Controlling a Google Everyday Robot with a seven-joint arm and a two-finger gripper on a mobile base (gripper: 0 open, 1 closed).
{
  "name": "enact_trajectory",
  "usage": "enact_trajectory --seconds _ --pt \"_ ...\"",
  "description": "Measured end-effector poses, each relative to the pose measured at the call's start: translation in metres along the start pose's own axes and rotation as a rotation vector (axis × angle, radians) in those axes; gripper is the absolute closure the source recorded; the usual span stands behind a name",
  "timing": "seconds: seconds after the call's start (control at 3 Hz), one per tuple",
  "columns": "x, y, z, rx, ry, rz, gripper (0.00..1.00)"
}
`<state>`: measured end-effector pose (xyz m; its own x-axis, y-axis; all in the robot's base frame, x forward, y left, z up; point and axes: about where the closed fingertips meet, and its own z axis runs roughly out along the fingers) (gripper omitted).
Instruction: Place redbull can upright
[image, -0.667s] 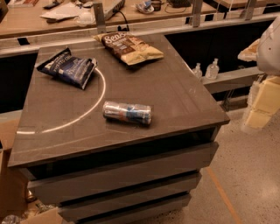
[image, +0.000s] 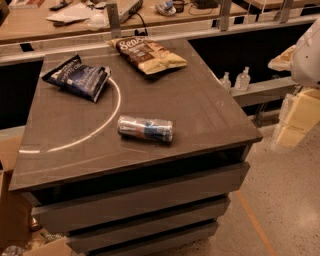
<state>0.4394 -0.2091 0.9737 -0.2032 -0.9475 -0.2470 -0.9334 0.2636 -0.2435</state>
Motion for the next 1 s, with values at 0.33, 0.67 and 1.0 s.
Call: enact_trajectory --seconds 0.33,0.67,1.0 --pt "-0.021 0.008 0.021 -0.002 -0.179 -0.016 0.0" --pt "-0.042 0.013 0.039 0.02 -0.368 -0.026 0.0" --pt "-0.07 0.017 0.056 0.025 -0.553 0.01 0.0"
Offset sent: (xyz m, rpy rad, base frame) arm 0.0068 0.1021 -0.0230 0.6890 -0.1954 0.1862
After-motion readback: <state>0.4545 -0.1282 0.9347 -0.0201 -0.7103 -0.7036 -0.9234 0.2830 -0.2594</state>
